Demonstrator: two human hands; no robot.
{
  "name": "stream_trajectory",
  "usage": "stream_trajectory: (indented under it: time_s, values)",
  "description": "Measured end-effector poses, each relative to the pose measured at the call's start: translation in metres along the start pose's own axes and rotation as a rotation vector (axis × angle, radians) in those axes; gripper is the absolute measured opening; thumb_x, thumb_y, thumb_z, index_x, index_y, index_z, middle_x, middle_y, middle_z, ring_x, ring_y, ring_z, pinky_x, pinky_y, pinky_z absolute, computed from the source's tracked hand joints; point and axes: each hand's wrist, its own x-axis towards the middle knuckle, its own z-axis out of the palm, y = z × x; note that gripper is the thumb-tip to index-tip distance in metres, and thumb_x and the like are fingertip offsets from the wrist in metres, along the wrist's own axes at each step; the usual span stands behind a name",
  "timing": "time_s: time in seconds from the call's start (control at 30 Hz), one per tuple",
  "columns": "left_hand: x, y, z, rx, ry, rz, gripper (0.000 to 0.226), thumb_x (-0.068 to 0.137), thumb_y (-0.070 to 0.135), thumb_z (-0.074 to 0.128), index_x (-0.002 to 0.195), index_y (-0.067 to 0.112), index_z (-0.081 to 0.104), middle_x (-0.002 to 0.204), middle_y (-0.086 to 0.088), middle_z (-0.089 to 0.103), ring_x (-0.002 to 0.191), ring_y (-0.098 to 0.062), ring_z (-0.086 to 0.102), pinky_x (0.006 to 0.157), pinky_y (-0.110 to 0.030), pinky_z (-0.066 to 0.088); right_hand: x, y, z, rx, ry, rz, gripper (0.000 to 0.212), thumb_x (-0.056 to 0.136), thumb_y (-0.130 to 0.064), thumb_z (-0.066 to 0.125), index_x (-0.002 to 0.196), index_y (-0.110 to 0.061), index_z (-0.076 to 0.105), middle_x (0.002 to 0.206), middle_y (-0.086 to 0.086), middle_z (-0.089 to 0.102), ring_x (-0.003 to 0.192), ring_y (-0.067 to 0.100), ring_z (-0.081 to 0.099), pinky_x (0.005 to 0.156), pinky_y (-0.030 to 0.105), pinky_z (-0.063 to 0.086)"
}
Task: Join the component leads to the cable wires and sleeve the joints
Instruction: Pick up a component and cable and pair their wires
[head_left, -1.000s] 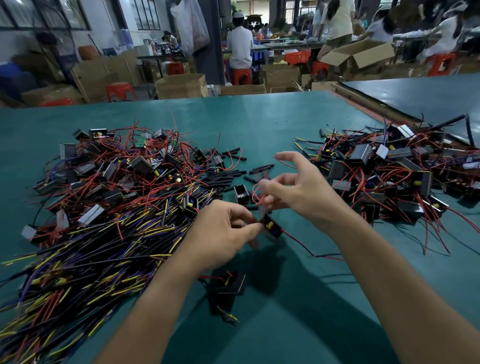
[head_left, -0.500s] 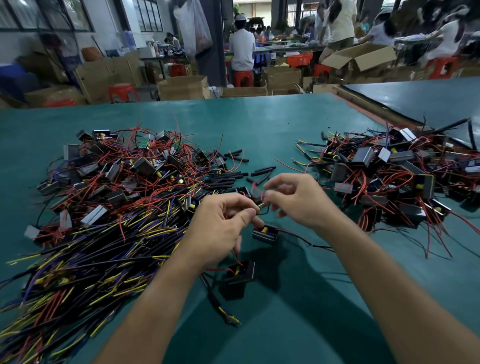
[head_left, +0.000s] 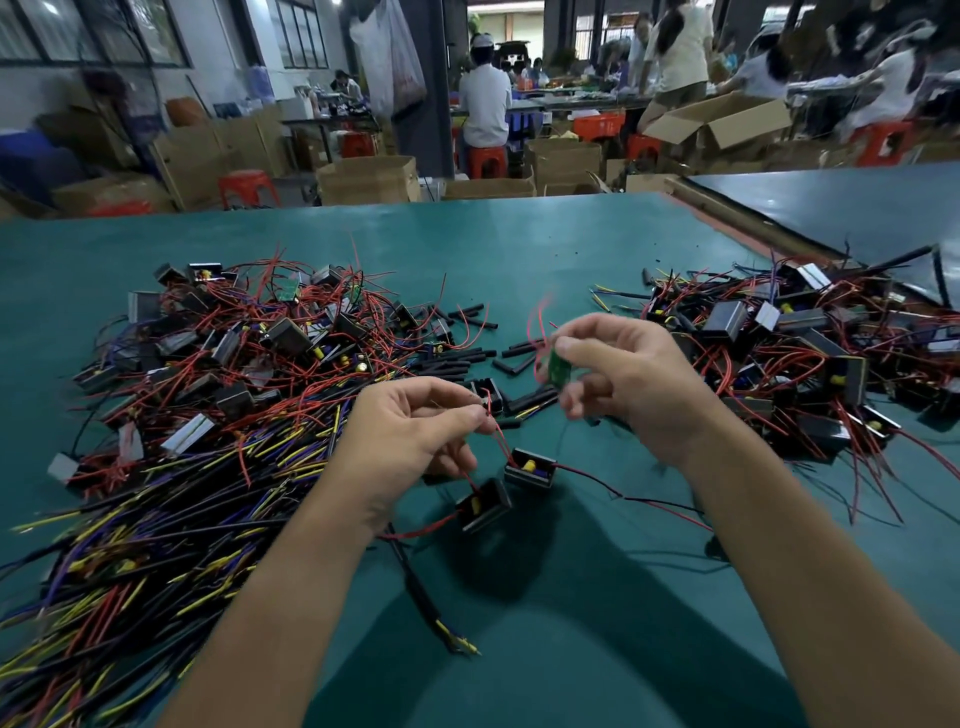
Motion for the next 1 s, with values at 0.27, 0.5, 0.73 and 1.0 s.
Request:
stream_trajectory:
  time_s: [0.27,0.5,0.73,1.0]
  values:
    - [-0.006,0.004,-0.01,0.18,-0.42,-0.042,0.008,0.072,0.006,0.077,0.07,0.012,0.074,0.071,-0.014,0.073,0.035,-0.011,0.043,0.035,-0.015,0.032,-0.019,-0.018,-0.026,-0.516,-0.619,0.247,0.034,0.091,-0.039,0.057,0.078,-0.013,0.074,0.056,0.012,0.067,0.032,0.014,0.046,0.038,0.017,0.036]
    - [-0.015,0.013,-0.019,0.168,-0.796,-0.029,0.01,0.065,0.004,0.066,0.069,0.013,0.068,0.059,-0.005,0.067,0.036,-0.005,0.038,0.039,-0.012,0.029,-0.008,-0.009,-0.036,-0.746,-0.433,0.127,0.016,0.094,-0.022,0.064,0.088,-0.007,0.066,0.063,0.004,0.063,0.055,0.015,0.054,0.052,0.028,0.05]
    - [-0.013,0.009,-0.017,0.195,-0.626,0.05,0.023,0.06,-0.009,0.045,0.055,0.011,0.056,0.045,0.006,0.037,0.04,-0.006,0.024,0.044,-0.013,0.021,-0.008,-0.001,-0.038,-0.789,-0.809,0.387,0.032,0.085,-0.016,0.075,0.109,-0.017,0.054,0.091,0.007,0.076,0.079,0.014,0.068,0.075,0.029,0.053]
    - [-0.005,0.002,-0.024,0.036,-0.544,0.069,0.017,0.054,-0.008,0.045,0.052,0.008,0.052,0.039,0.002,0.029,0.037,-0.008,0.016,0.045,-0.016,0.013,-0.006,-0.001,-0.037,-0.937,-0.78,0.23,0.022,0.077,-0.004,0.077,0.083,-0.024,0.071,0.072,0.001,0.066,0.066,0.011,0.057,0.068,0.03,0.046]
